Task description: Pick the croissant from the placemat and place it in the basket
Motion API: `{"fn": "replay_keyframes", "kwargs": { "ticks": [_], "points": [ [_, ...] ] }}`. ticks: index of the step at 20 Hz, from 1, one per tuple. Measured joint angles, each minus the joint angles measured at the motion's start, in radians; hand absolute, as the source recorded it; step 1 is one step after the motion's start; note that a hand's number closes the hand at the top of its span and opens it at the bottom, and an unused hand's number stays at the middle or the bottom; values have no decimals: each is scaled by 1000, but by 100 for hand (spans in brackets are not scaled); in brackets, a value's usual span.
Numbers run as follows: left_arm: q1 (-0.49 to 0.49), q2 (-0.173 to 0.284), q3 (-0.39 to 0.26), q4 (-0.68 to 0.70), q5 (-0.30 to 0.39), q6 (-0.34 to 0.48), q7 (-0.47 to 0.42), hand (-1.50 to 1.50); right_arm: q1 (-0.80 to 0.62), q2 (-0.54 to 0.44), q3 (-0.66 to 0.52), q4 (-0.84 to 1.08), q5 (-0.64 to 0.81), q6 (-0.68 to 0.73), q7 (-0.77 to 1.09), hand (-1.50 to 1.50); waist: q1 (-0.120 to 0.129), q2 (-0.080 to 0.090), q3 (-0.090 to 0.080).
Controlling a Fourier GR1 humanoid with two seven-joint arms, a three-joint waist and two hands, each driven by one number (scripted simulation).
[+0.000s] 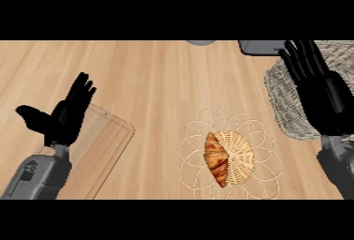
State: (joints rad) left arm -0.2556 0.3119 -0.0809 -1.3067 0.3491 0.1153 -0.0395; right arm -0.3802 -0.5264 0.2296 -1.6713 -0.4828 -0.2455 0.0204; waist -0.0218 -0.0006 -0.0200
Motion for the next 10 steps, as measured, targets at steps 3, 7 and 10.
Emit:
{"fn": "replay_keyframes", "kwargs": {
  "ticks": [3, 7, 10],
  "points": [
    [40, -2, -23, 23, -11, -4, 36, 0, -31, 27, 79, 12, 44, 30, 9, 150, 27, 3, 10],
    [107, -2, -80, 89, -49, -3, 101, 0, -105, 59, 262, 30, 108, 145, 35, 150, 93, 17, 14],
    [128, 10, -106, 94, -67, -8, 136, 0, -126, 123, 442, 57, 188, 211, 37, -150, 115, 14, 19]
  ]
}}
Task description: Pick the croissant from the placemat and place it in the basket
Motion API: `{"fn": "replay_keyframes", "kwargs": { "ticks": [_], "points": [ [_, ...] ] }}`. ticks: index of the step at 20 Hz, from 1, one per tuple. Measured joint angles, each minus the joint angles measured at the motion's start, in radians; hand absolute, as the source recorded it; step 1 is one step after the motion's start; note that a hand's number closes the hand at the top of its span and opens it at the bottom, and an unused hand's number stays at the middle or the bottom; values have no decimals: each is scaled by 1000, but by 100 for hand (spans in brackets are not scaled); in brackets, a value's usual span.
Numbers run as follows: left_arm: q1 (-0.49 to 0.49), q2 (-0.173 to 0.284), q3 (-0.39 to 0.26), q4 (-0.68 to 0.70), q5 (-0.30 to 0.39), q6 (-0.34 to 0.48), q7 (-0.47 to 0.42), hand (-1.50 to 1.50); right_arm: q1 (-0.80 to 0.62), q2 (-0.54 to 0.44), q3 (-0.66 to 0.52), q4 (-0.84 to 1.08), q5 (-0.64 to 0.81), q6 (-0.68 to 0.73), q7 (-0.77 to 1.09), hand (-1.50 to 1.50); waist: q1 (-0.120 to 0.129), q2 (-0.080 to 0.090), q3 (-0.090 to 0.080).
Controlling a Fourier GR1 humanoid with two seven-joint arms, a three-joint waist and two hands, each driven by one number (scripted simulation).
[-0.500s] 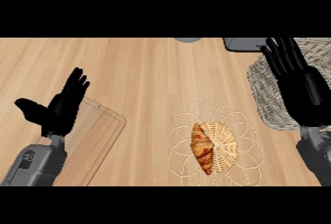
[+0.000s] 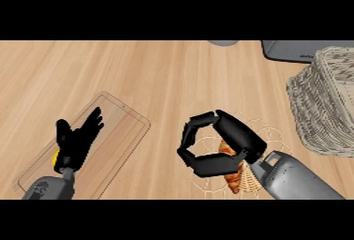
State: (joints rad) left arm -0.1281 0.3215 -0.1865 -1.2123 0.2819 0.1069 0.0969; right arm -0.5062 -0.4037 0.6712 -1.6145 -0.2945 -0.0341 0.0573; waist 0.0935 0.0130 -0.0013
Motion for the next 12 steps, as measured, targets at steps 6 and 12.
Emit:
{"fn": "replay_keyframes", "kwargs": {
  "ticks": [6, 12],
  "points": [
    [48, 16, -5, -26, -15, 21, 32, 0, -24, 152, 286, 107, 308, -108, 86, -150, -38, -20, 5],
    [88, 25, -3, -46, -18, 31, 47, 0, -235, 140, 377, 161, 606, -109, 354, -150, -67, -42, 2]
  ]
}}
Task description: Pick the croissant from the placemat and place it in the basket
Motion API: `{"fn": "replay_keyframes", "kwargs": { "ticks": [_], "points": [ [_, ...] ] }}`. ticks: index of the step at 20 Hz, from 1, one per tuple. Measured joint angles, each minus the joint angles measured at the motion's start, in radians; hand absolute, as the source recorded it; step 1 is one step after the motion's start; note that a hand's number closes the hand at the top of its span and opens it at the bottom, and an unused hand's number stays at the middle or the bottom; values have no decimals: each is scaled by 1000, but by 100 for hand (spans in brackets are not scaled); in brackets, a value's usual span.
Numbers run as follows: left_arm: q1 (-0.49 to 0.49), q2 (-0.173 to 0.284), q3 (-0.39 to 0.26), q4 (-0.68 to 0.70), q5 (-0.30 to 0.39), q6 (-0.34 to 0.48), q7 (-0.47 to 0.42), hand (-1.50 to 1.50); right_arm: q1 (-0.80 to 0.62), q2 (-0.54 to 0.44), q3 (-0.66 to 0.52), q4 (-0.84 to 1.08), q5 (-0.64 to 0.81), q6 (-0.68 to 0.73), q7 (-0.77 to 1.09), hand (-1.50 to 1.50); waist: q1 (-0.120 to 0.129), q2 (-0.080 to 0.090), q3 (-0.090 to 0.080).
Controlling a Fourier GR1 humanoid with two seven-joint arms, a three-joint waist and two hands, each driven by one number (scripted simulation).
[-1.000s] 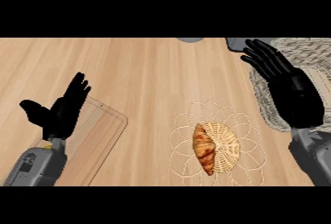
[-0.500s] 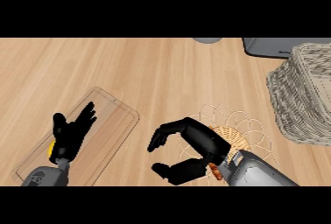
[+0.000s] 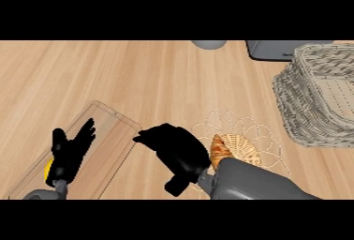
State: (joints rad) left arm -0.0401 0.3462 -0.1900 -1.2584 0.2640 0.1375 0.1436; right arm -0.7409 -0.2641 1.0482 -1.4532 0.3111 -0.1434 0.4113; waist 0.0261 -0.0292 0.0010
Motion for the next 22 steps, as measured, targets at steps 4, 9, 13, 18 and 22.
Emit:
{"fn": "replay_keyframes", "kwargs": {
  "ticks": [4, 9, 13, 18, 22],
  "points": [
    [25, 7, 5, -20, 0, 4, 2, 0, -174, -4, 0, -29, 69, 156, 198, -150, -12, -2, 0],
    [52, 12, 14, -41, 5, 0, -6, 0, -364, 0, -65, -94, -12, 442, 396, -150, -24, 2, 2],
    [72, 18, 18, -62, 10, -4, 2, 0, -452, -3, -126, -103, -162, 643, 489, -150, -31, 4, 2],
    [94, 20, 21, -87, 11, 2, 13, 0, -534, -32, -177, -71, -339, 789, 524, -150, -39, 5, 2],
    [109, 16, 17, -114, -1, 21, 26, 0, -584, -49, -183, -50, -432, 838, 545, -150, -39, 7, 2]
  ]
}}
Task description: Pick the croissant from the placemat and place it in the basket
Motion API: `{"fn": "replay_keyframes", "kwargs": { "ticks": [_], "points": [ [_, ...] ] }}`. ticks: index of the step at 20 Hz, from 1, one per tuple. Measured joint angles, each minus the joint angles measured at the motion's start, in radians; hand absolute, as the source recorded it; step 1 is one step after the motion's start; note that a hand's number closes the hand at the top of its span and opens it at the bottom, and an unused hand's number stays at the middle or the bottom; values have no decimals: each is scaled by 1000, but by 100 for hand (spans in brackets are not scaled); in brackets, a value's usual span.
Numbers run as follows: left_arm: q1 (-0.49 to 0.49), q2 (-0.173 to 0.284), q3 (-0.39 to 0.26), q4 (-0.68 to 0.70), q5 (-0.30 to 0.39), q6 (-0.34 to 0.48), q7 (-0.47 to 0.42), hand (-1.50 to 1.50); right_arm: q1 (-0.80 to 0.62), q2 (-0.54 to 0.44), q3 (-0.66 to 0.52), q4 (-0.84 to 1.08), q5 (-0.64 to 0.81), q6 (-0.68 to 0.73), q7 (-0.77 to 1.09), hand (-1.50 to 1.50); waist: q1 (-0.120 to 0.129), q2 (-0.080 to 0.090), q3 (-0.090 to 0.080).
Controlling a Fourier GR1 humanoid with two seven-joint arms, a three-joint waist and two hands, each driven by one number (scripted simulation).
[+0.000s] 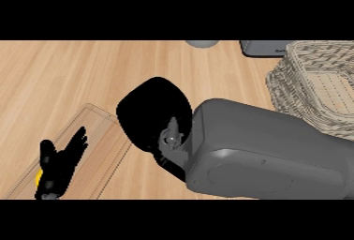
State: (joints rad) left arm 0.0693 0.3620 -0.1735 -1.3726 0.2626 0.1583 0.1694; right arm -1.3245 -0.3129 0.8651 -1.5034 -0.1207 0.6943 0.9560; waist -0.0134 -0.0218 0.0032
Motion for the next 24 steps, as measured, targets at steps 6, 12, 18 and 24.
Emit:
{"fn": "replay_keyframes", "kwargs": {
  "ticks": [6, 12, 18, 24],
  "points": [
    [13, 8, 10, -11, 4, -12, 17, 0, -5, -26, 11, -36, -98, 12, 49, -150, -5, 4, 1],
    [20, 0, 10, -29, -8, -10, 24, 0, 73, -45, 43, -99, -82, -12, 76, -150, 0, 9, 2],
    [23, -10, 16, -32, -16, -16, 21, 0, 196, -44, 96, -140, 38, -40, 59, -150, 7, 13, 3],
    [27, -14, 20, -41, -25, -27, 22, 0, 303, -63, 146, -128, 174, -36, 11, -150, 12, 16, 3]
  ]
}}
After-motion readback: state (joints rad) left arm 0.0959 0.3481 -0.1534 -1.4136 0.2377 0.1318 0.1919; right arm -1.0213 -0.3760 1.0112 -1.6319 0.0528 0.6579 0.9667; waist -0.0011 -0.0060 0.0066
